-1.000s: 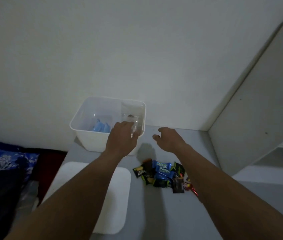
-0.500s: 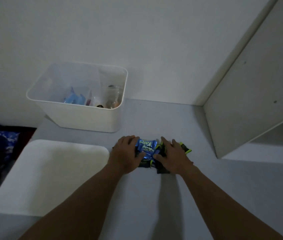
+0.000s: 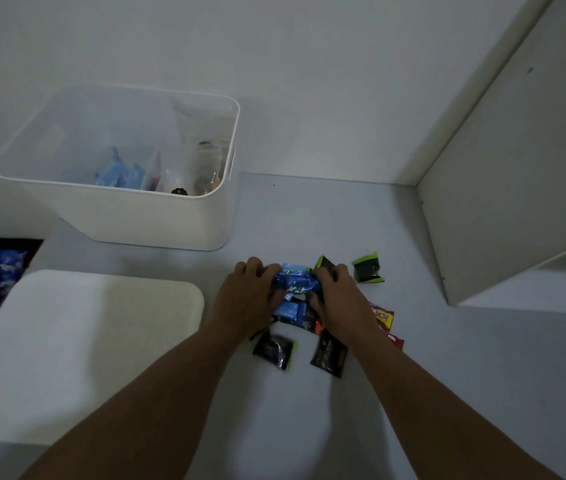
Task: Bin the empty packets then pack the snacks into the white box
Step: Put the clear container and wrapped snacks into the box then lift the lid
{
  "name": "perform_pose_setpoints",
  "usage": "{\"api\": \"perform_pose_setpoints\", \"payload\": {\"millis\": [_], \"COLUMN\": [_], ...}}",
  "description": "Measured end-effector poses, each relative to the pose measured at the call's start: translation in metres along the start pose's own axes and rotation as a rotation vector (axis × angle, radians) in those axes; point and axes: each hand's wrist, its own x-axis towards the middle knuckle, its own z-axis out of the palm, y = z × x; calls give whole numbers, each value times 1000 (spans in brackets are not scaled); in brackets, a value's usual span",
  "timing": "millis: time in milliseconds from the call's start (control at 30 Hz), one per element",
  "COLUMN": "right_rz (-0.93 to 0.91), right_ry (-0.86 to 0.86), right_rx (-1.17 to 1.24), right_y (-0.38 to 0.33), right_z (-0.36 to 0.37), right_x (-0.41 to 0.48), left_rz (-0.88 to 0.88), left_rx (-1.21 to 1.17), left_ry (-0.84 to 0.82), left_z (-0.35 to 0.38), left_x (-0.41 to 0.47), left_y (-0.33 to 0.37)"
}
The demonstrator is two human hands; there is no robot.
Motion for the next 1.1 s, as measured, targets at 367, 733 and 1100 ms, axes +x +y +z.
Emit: {"api": "perform_pose_setpoints", "payload": {"millis": [367, 733, 1100], "right_rz": [22, 36, -101], "right_ry": [97, 222, 375], "right_rx": [175, 134, 181], "right_y": [-2, -28, -132], "right_z": [-31, -108, -200], "right_x": [10, 13, 66], "left_rz": [-30, -64, -160], "left_rx": [-65, -178, -185], "left_ry": [70, 263, 521], "left_z": [-21, -121, -260], "left_x": [6, 15, 34], "left_y": [8, 19, -43]}}
